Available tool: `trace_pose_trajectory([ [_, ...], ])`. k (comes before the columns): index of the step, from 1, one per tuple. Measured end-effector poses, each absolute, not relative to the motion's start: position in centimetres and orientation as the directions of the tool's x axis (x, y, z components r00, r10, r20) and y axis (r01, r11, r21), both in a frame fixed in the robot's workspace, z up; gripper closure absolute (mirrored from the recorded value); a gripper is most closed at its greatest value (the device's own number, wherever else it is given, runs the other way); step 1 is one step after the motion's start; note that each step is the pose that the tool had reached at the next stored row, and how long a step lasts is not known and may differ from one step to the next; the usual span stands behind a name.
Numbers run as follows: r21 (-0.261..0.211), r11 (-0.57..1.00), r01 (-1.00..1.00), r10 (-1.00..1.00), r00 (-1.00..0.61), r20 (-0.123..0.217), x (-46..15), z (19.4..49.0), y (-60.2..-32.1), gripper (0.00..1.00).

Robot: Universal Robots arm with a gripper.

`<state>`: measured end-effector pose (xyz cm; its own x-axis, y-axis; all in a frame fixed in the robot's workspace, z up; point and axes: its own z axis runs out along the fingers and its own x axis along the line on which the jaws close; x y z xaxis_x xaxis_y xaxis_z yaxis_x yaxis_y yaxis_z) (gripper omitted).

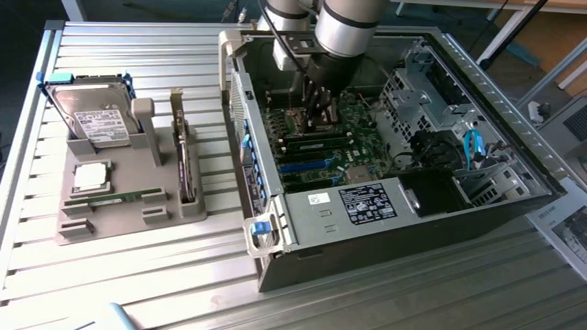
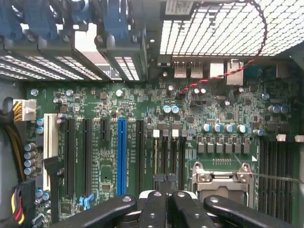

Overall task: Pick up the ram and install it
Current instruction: 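Press down the ram until it locks into place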

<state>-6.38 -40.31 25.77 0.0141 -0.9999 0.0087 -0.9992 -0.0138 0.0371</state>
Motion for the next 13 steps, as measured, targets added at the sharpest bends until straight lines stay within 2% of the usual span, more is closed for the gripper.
trace_pose_trajectory([
  [13,0.037,-0.014,-0.999,-1.0,0.014,0.009,-6.6,24.4,-40.9,0.89],
])
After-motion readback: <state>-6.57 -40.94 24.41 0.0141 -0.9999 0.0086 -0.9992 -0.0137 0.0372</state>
